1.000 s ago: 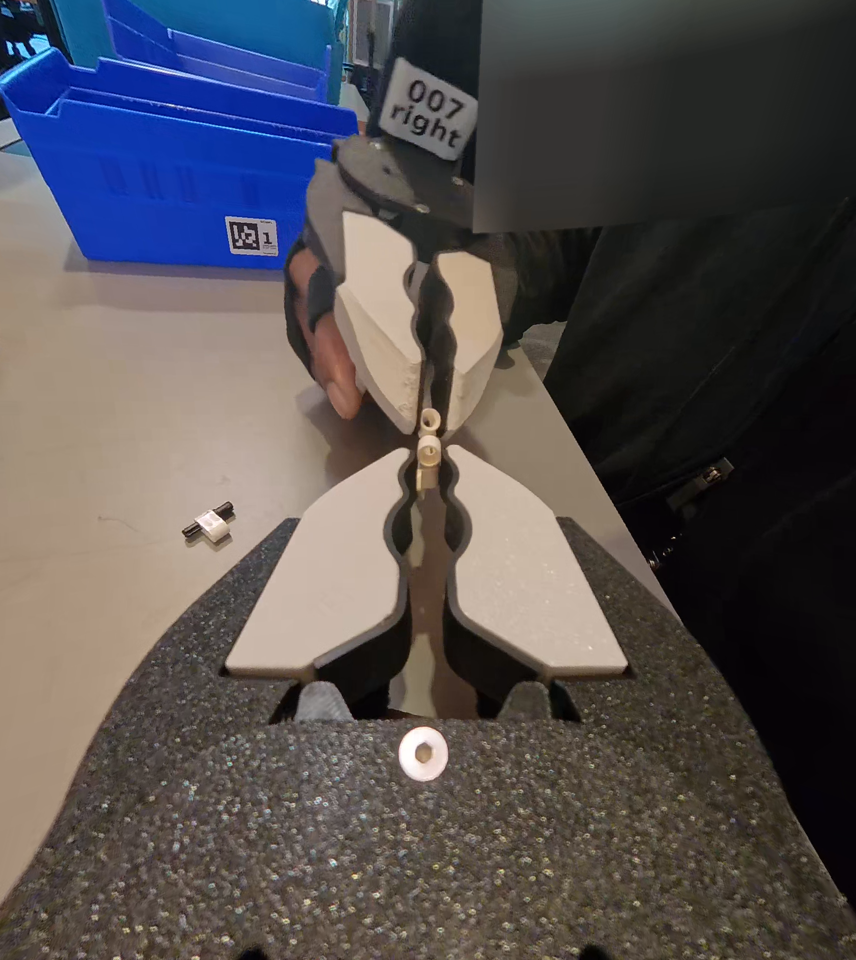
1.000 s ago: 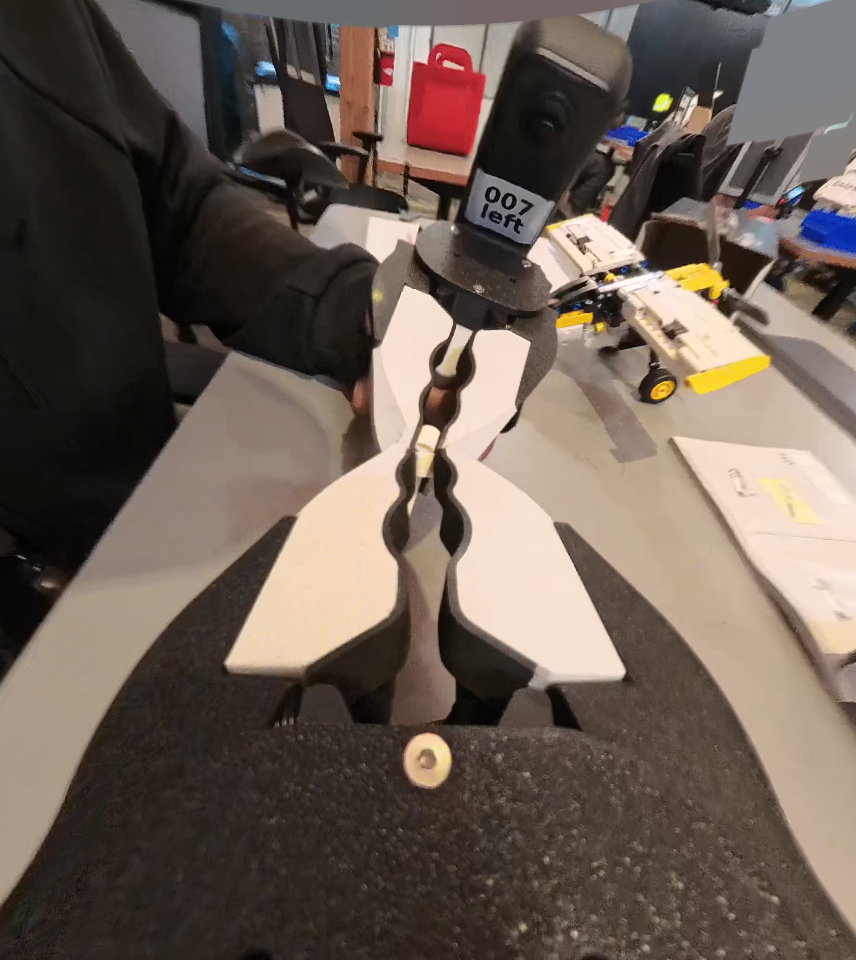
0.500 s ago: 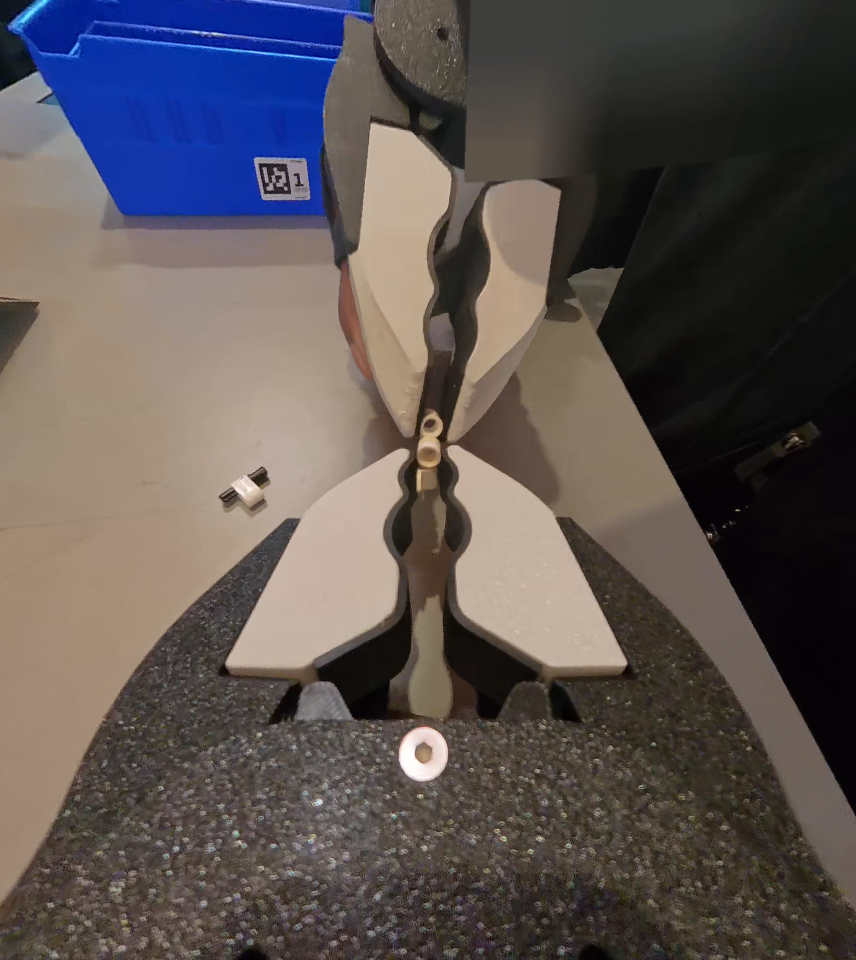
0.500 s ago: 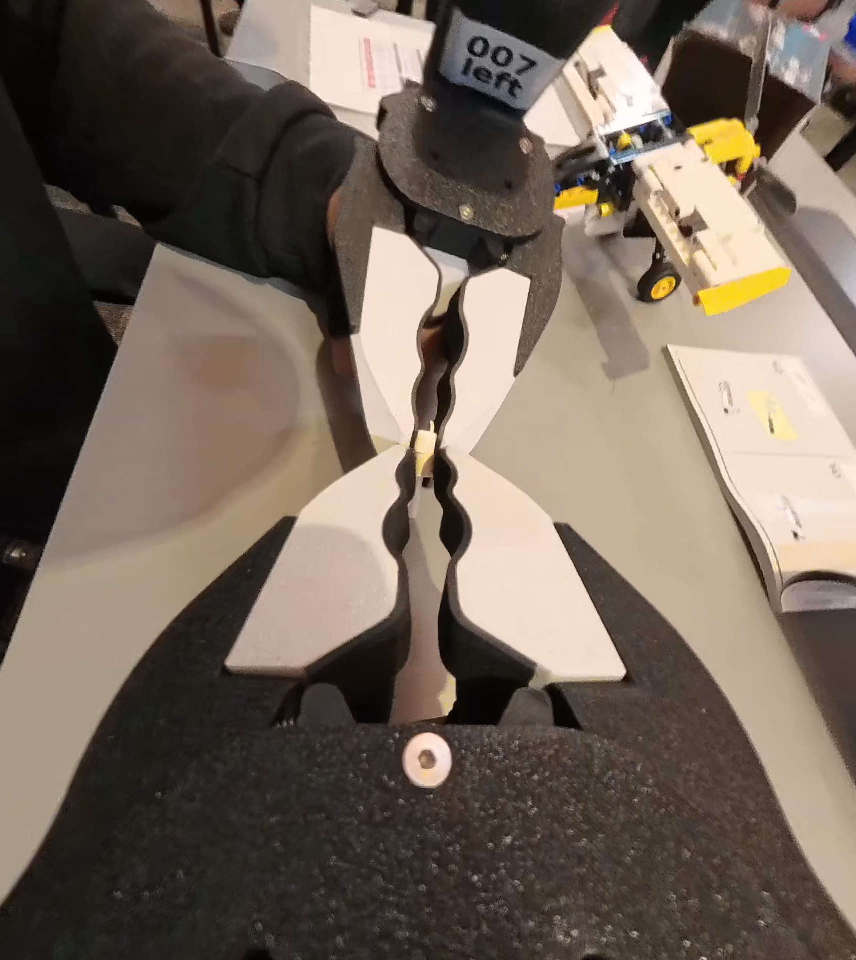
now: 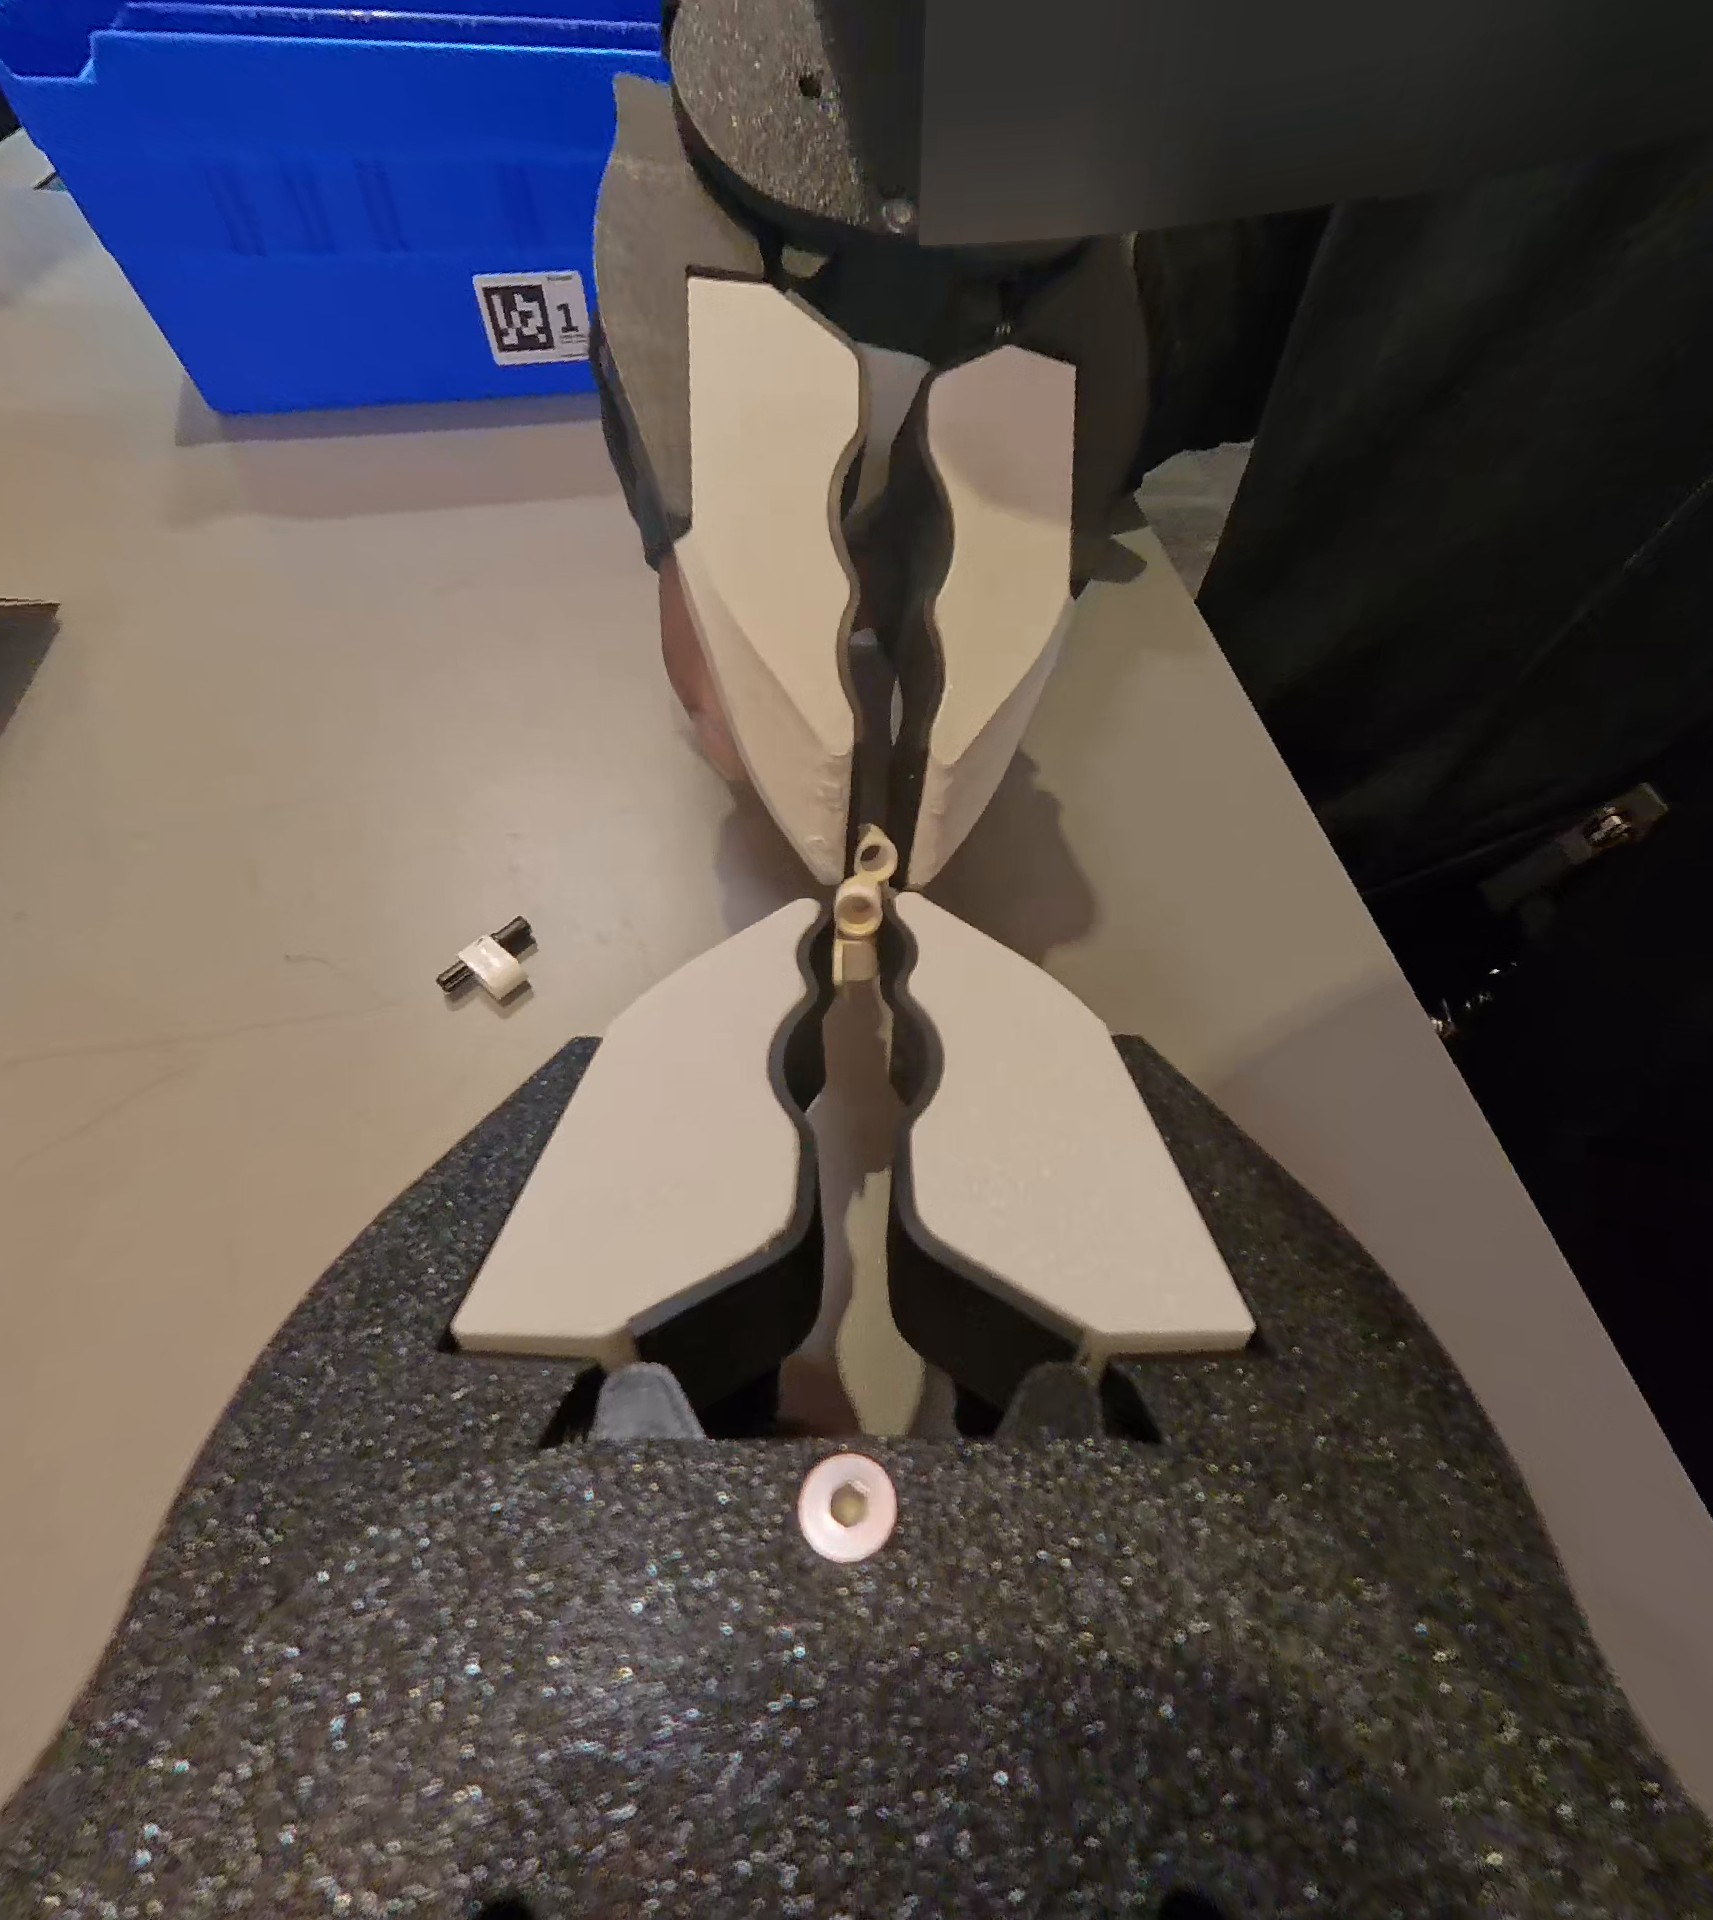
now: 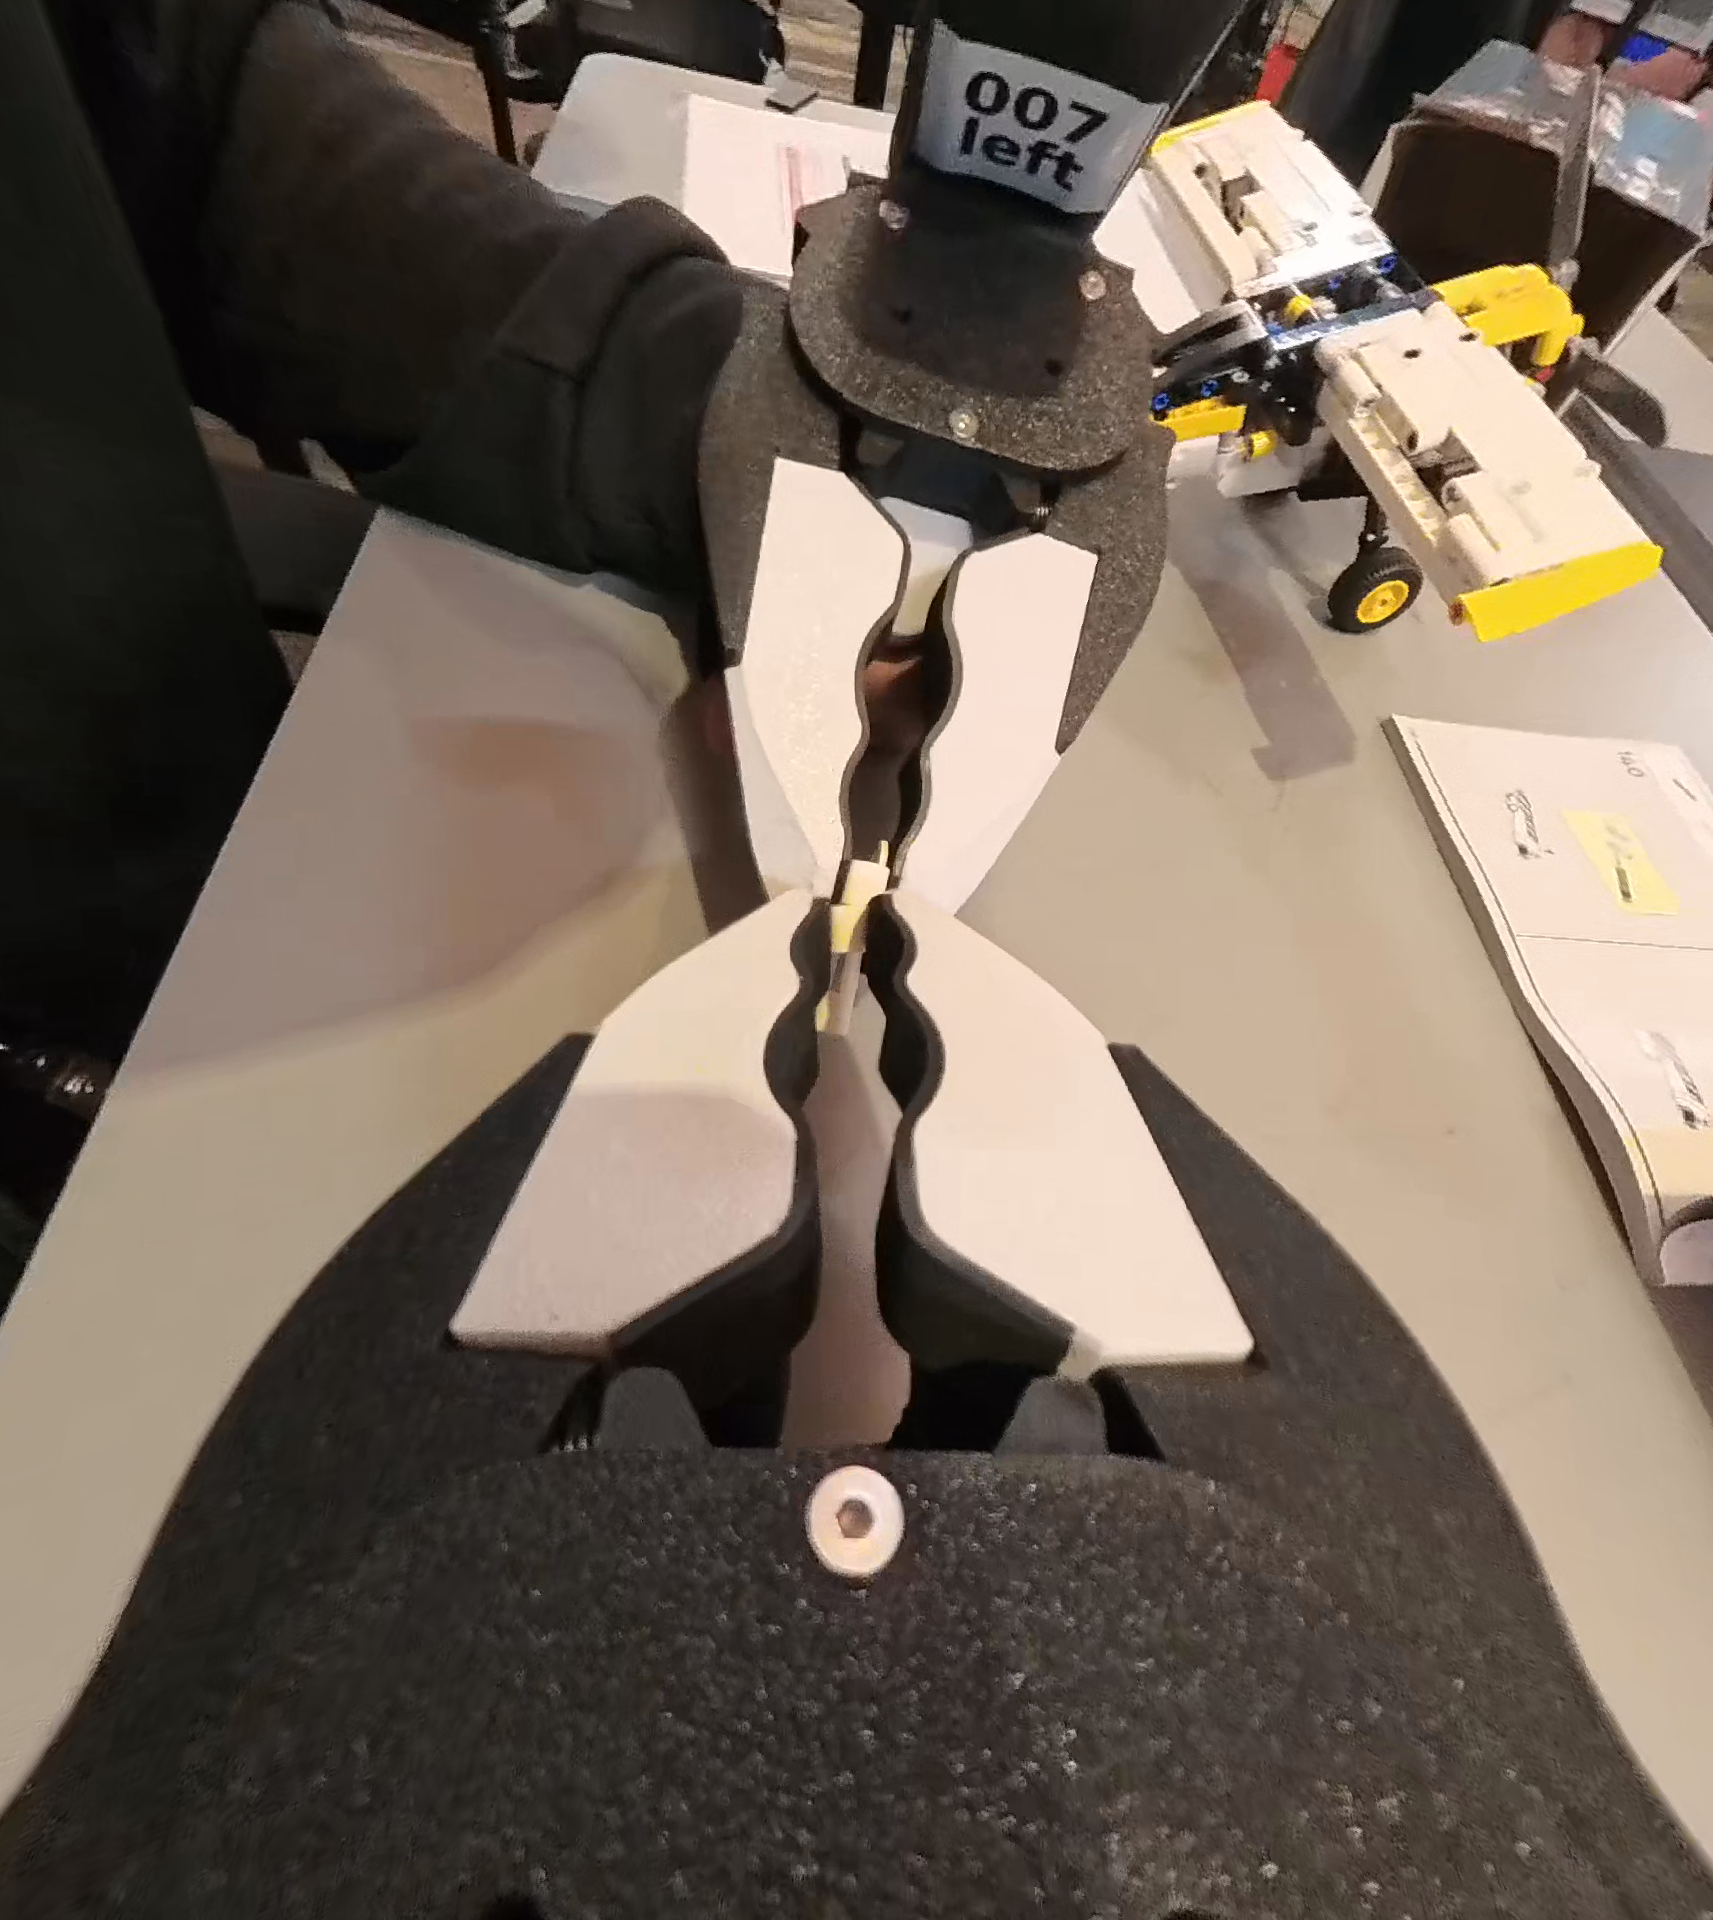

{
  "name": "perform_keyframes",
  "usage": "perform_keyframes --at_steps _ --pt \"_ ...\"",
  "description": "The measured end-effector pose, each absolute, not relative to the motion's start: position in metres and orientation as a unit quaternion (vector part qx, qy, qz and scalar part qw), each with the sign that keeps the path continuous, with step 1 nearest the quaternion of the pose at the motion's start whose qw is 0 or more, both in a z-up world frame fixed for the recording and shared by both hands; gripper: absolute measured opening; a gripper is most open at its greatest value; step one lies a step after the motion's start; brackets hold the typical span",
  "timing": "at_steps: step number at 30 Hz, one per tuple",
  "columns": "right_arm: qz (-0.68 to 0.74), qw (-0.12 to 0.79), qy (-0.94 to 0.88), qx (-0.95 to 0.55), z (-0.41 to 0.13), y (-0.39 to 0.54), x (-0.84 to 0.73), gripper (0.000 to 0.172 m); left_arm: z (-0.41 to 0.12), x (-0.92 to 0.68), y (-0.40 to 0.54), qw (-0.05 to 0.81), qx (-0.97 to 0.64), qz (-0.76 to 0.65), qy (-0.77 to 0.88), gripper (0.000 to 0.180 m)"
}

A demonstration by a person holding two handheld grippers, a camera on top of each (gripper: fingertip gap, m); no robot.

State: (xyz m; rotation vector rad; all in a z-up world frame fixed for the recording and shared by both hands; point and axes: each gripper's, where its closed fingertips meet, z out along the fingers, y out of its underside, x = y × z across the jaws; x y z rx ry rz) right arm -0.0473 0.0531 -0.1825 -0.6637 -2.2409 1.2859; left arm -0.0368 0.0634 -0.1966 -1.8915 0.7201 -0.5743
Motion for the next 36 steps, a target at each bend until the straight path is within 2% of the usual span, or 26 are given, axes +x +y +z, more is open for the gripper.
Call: perform_keyframes --at_steps 13,27,36 --pt "0.507 0.22 -0.757 -0.347 -0.187 0.057 -0.053 0.007 -0.199 -0.042 0.065 0.502 -0.784 -0.187 0.314 0.007" --pt "0.539 0.226 -0.772 -0.25 -0.179 0.05 -0.048 0.007 -0.19 -0.034 0.059 0.511 -0.761 -0.248 0.313 0.006" --pt "0.581 0.18 -0.737 -0.293 -0.168 0.053 -0.051 0.007 -0.181 -0.036 0.063 0.533 -0.752 -0.266 0.282 0.007"
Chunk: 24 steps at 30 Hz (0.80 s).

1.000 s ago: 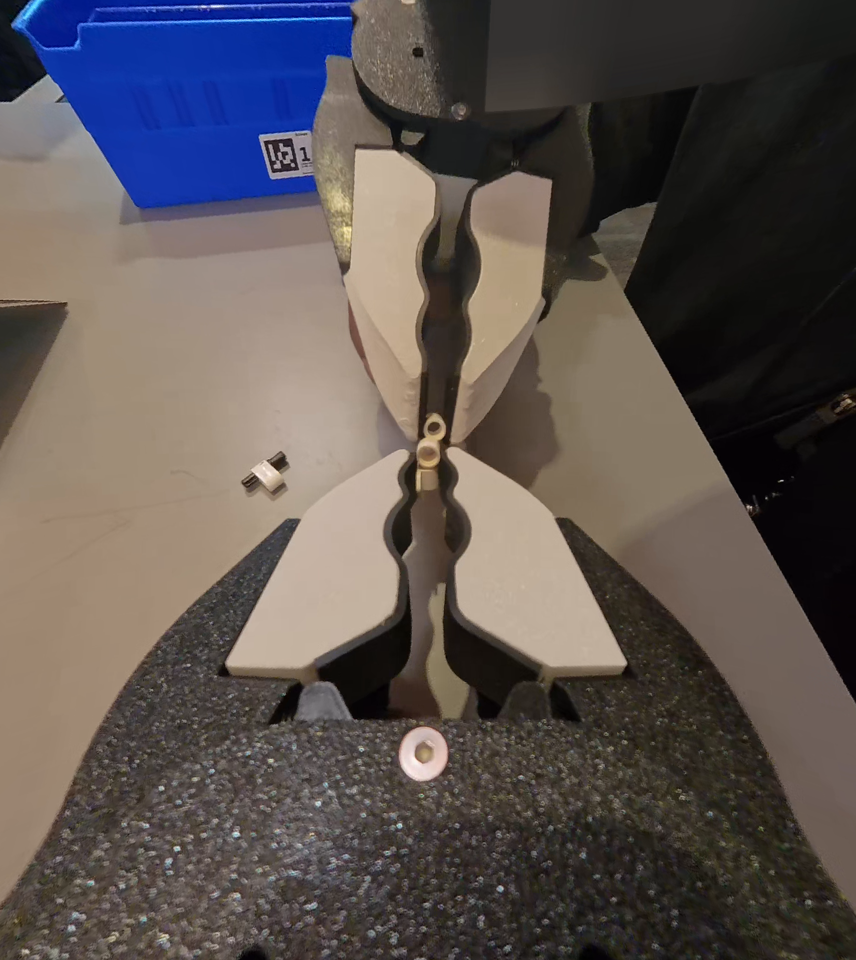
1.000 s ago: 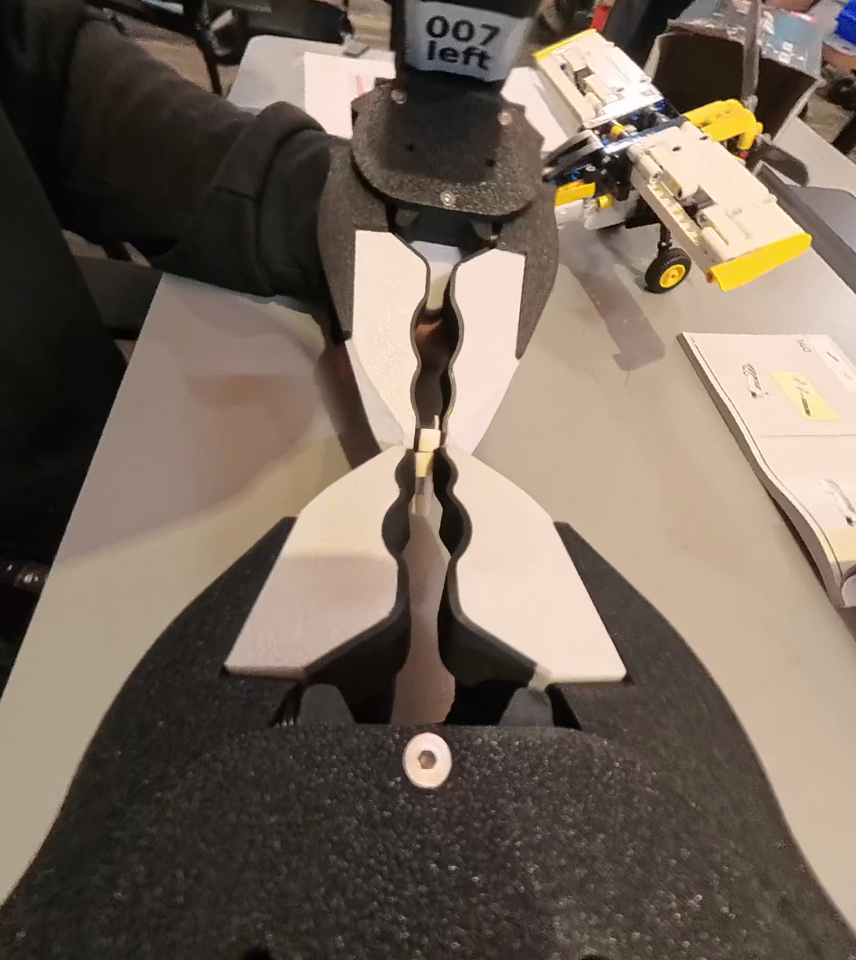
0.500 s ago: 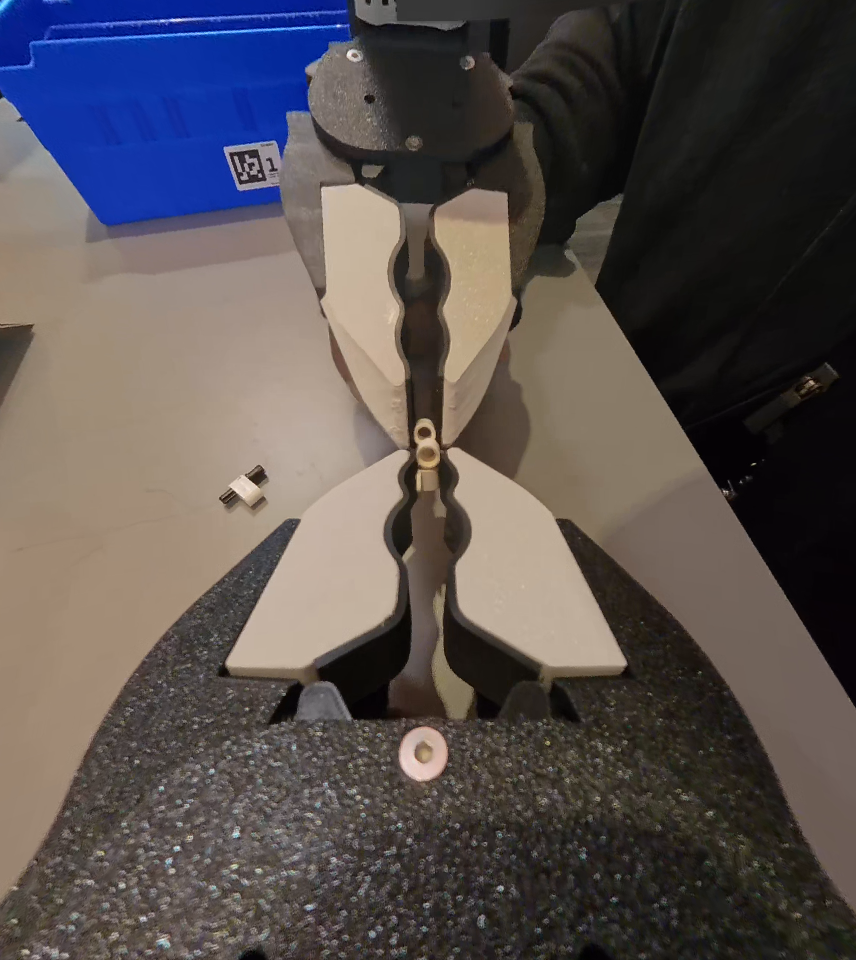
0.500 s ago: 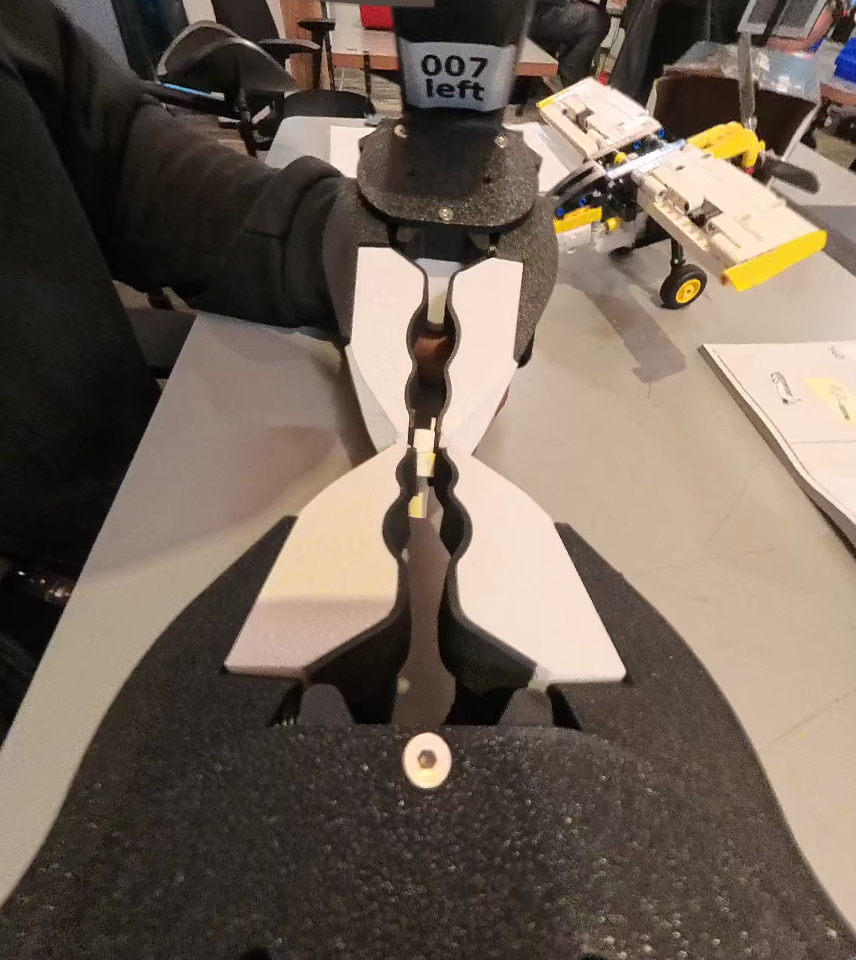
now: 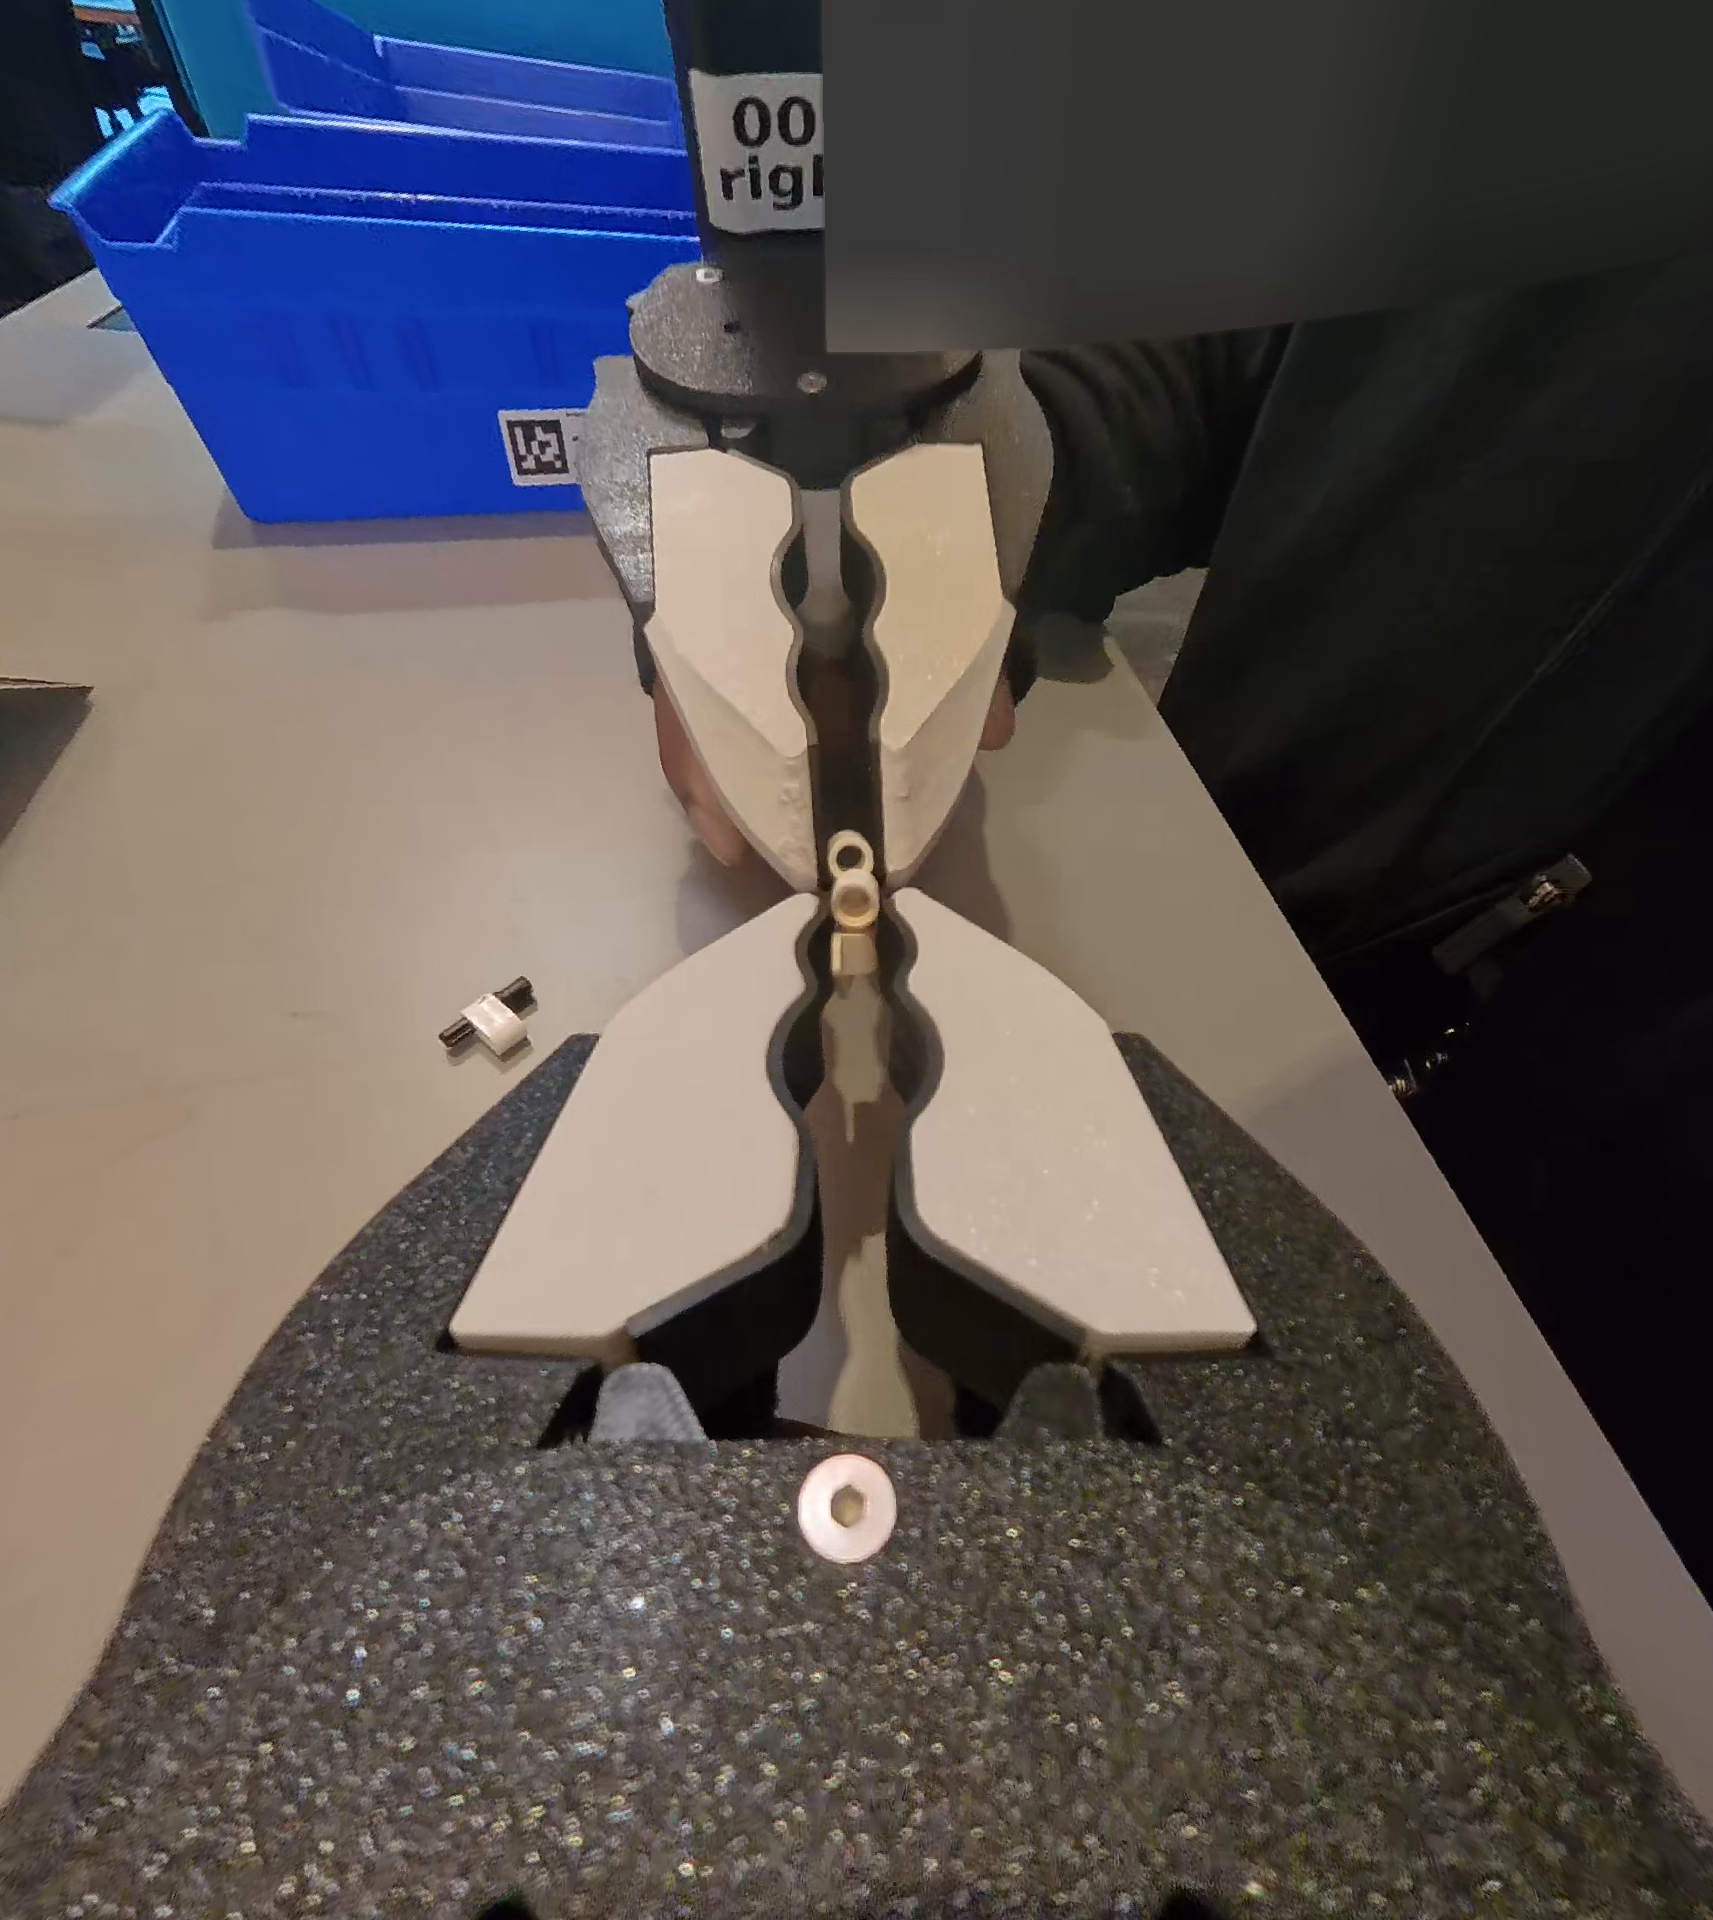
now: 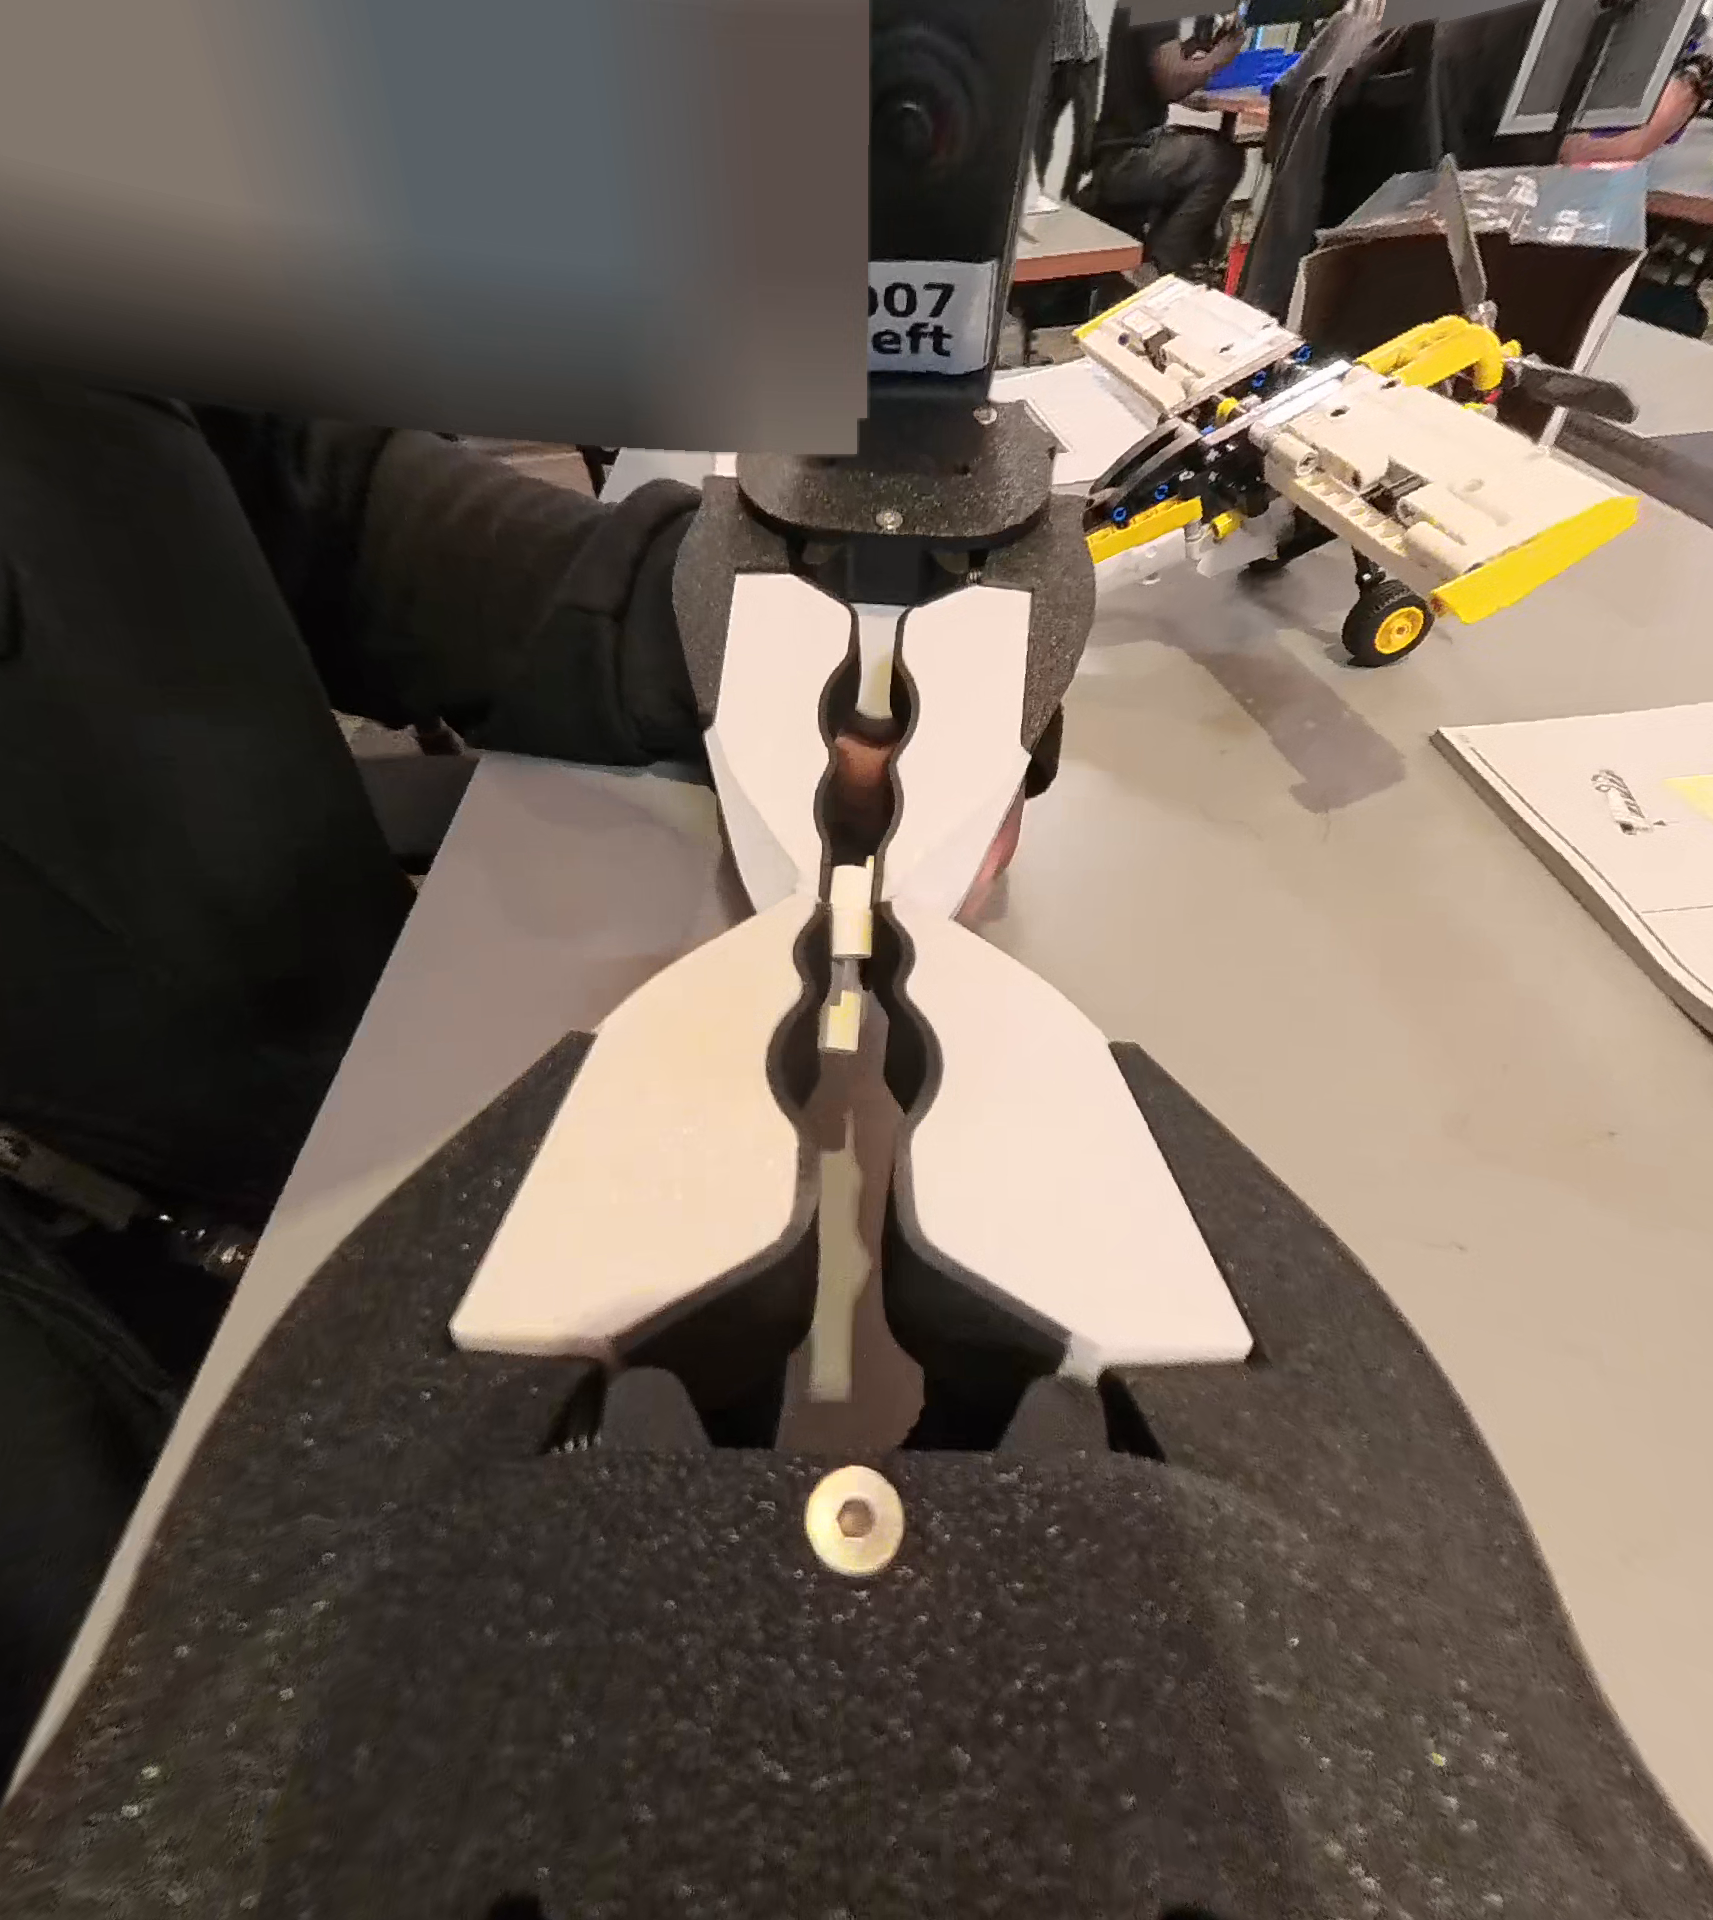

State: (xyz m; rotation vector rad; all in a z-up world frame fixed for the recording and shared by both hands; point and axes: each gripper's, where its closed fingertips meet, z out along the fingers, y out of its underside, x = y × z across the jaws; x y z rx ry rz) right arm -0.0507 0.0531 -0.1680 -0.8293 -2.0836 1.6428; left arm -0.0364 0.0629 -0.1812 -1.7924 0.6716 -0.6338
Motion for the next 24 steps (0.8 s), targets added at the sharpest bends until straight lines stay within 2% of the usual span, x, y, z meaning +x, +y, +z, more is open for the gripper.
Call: perform_keyframes --at_steps 8,14,24 --pt "0.605 0.169 -0.716 -0.305 -0.163 0.053 -0.05 0.008 -0.178 -0.035 0.064 0.541 -0.745 -0.275 0.276 0.007" --pt "0.625 0.163 -0.7 -0.304 -0.156 0.055 -0.05 0.016 -0.176 -0.037 0.065 0.546 -0.744 -0.279 0.266 0.007" --pt "0.588 0.218 -0.713 -0.313 -0.157 0.07 -0.054 0.019 -0.156 -0.049 0.068 0.584 -0.712 -0.334 0.201 0.007"
